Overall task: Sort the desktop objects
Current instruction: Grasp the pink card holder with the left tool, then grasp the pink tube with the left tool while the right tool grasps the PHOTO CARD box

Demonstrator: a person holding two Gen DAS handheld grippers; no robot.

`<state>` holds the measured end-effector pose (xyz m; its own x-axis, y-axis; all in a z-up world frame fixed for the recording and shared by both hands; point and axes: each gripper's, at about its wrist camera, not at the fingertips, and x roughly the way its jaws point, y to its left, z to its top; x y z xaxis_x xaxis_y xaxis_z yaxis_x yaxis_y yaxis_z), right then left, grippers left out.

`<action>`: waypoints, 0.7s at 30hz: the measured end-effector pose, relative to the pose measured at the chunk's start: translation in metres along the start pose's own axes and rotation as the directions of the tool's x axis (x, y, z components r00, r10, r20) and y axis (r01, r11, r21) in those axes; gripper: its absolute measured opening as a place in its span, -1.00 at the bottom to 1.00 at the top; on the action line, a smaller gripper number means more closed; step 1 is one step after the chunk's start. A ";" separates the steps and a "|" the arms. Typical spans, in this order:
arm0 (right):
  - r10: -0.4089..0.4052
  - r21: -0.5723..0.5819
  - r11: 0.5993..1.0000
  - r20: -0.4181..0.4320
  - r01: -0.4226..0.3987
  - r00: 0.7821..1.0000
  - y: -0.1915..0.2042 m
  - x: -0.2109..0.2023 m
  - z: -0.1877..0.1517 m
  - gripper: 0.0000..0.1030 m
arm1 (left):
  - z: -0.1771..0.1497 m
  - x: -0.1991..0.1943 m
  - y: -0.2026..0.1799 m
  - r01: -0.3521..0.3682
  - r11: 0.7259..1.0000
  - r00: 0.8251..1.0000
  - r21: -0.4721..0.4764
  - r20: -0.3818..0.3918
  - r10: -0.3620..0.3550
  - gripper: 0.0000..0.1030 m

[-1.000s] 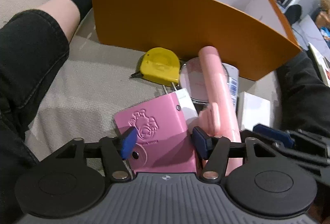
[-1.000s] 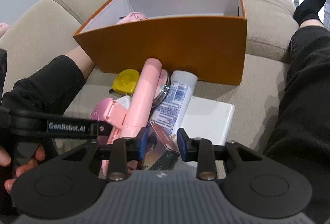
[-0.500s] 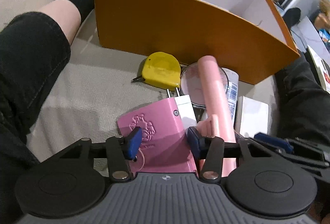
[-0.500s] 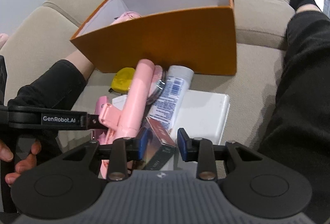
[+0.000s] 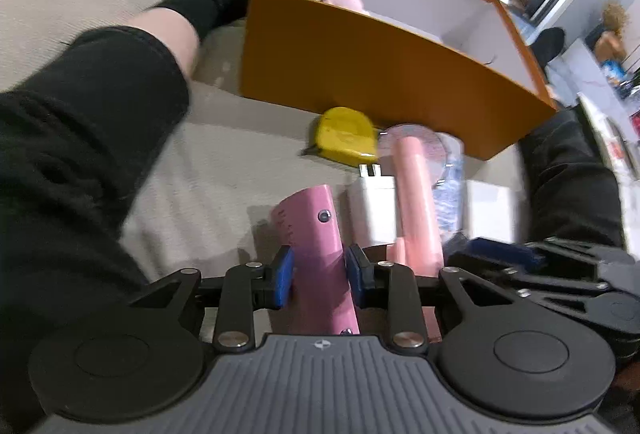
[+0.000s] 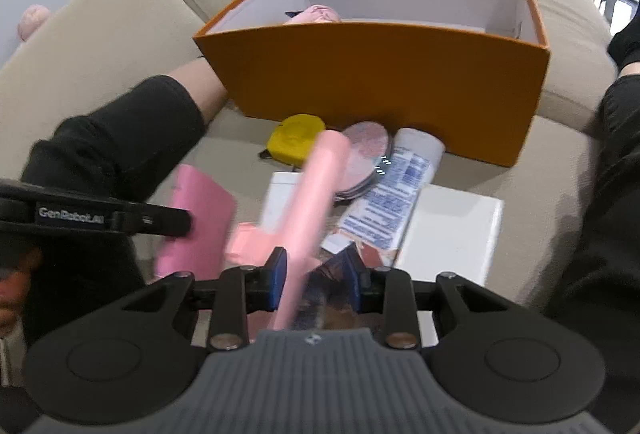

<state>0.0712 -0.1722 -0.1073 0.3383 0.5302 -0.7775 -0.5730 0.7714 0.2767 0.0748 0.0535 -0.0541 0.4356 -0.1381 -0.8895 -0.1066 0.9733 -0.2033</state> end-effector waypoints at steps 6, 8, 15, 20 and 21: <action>0.038 0.142 0.989 -0.060 -0.030 0.997 -0.027 -0.020 -0.007 -0.32 | -0.008 0.007 0.017 -0.022 1.000 1.000 -0.018 -0.011 0.021 -0.46; 0.082 0.218 0.974 -0.092 -0.061 0.992 -0.035 -0.022 -0.013 -0.31 | -0.009 0.008 0.018 -0.020 1.000 1.000 -0.019 -0.001 0.020 -0.48; 0.139 0.361 0.931 -0.208 -0.056 0.968 -0.040 -0.008 -0.033 -0.21 | -0.014 0.004 0.012 -0.002 1.000 1.000 0.018 0.027 0.002 -0.54; 0.116 0.379 0.925 -0.264 -0.008 0.957 -0.040 -0.010 -0.049 -0.19 | -0.017 0.002 0.012 -0.004 1.000 0.999 0.025 0.037 0.003 -0.54; 0.114 0.377 0.926 -0.272 -0.004 0.956 -0.040 -0.010 -0.052 -0.19 | -0.016 0.002 0.012 -0.004 1.000 0.999 0.029 0.038 0.003 -0.54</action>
<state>0.0523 -0.2267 -0.1397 0.0550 0.4992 -0.8647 -0.2505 0.8452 0.4720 0.0596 0.0616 -0.0649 0.4690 -0.1282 -0.8738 -0.0825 0.9787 -0.1879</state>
